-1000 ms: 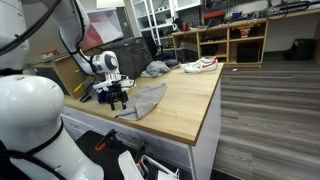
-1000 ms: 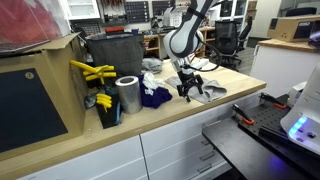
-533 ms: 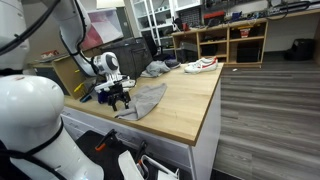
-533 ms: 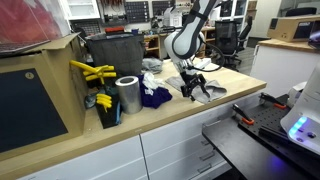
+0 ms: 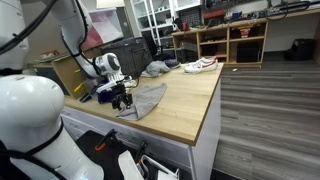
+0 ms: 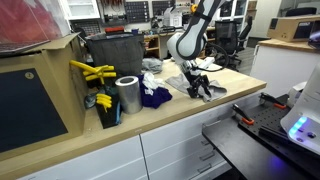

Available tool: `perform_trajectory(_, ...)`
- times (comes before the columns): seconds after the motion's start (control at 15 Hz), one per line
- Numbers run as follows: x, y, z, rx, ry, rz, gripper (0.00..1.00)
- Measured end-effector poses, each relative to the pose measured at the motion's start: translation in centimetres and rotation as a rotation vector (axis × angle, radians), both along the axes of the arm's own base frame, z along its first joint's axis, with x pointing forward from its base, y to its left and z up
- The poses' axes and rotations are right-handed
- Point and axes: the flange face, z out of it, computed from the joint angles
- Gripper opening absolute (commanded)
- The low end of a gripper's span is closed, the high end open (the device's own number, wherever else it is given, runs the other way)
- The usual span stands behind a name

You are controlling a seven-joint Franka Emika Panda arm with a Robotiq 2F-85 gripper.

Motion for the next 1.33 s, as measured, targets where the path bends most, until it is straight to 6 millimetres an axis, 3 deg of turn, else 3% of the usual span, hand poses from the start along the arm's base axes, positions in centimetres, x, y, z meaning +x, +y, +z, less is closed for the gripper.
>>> perform_trajectory(0.07, 0.1, -0.2, 0.2, -0.005, -0.001, -0.001, 0.14)
perform_trajectory(0.13, 0.2, -0.4, 0.4, -0.008, -0.004, -0.003, 0.22)
perform_trajectory(0.2, 0.3, -0.4, 0.6, -0.009, -0.006, -0.005, 0.47)
perform_trajectory(0.33, 0.3, -0.4, 0.8, -0.012, -0.011, -0.012, 0.50)
perform_trajectory(0.6, 0.3, -0.5, 1.0, -0.021, -0.011, -0.019, 0.79)
perform_trajectory(0.67, 0.3, -0.5, 1.1, -0.022, -0.012, -0.019, 0.36)
perform_trajectory(0.73, 0.4, -0.5, 1.1, -0.022, -0.013, -0.020, 0.41)
perform_trajectory(0.8, 0.4, -0.5, 1.1, -0.021, -0.013, -0.020, 0.39)
perform_trajectory(1.13, 0.2, 0.4, 1.5, -0.014, -0.023, -0.025, 0.02)
perform_trajectory(1.33, 0.1, 1.5, 1.8, 0.003, -0.025, -0.031, 0.00)
